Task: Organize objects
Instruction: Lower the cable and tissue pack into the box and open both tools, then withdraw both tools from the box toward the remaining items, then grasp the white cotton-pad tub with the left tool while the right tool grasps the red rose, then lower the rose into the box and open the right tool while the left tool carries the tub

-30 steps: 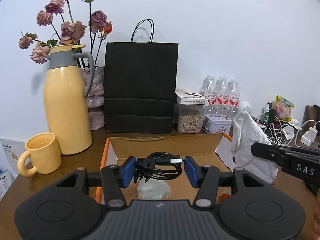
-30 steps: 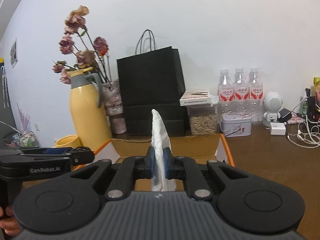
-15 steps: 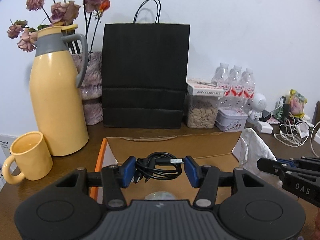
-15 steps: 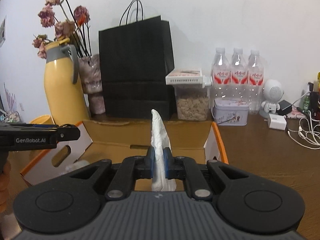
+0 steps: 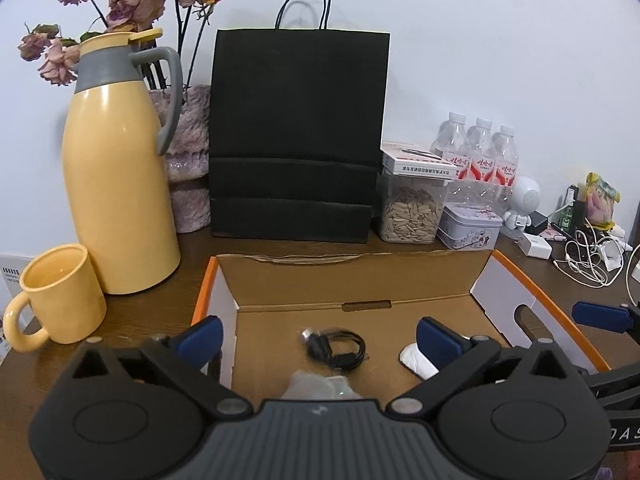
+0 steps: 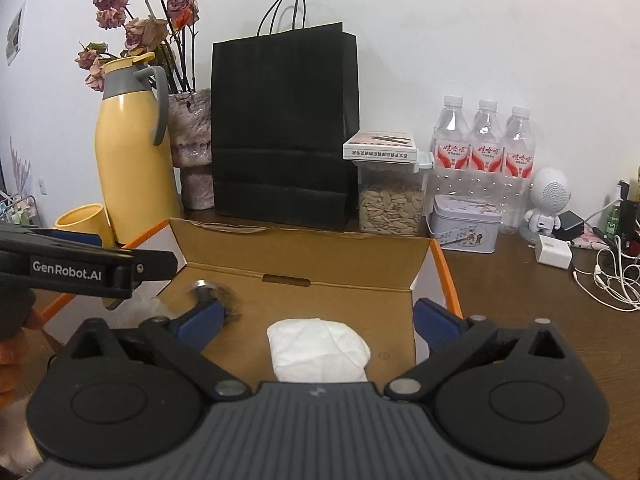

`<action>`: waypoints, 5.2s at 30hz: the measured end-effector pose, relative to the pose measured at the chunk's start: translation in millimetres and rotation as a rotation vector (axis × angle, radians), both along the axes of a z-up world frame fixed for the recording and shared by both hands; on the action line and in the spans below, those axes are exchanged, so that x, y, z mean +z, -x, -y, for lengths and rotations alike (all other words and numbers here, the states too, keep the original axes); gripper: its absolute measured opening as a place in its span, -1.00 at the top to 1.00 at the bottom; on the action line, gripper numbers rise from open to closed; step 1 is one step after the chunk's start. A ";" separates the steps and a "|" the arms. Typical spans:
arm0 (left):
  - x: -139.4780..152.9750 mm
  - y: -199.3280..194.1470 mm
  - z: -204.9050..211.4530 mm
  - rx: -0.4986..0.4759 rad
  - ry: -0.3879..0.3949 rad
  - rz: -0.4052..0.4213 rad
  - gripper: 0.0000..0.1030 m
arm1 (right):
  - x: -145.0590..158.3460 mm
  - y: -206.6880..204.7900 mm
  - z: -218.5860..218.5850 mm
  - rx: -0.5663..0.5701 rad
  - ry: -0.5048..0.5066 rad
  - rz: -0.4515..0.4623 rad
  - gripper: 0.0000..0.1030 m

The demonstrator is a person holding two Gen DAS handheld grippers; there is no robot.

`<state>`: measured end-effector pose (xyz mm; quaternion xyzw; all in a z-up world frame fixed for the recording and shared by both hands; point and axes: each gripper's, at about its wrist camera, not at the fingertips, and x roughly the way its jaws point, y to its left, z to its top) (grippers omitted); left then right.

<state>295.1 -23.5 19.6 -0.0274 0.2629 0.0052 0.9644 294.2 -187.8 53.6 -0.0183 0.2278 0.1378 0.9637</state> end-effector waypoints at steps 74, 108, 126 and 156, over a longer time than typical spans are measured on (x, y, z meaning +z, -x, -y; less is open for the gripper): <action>-20.6 243.8 16.0 -0.091 -0.060 -0.057 -1.00 | -18.5 224.1 6.3 -0.009 0.016 -0.016 -1.00; -56.3 208.7 38.2 -0.104 0.028 -0.146 -0.26 | -34.9 197.6 32.1 -0.066 -0.038 -0.044 -1.00; -24.2 218.0 25.5 -0.071 0.051 -0.056 -0.26 | -39.5 155.1 52.4 0.003 -0.263 -0.083 0.28; 23.0 123.2 4.8 0.009 0.049 0.068 -0.26 | 18.7 88.0 35.9 -0.038 -0.201 0.082 0.32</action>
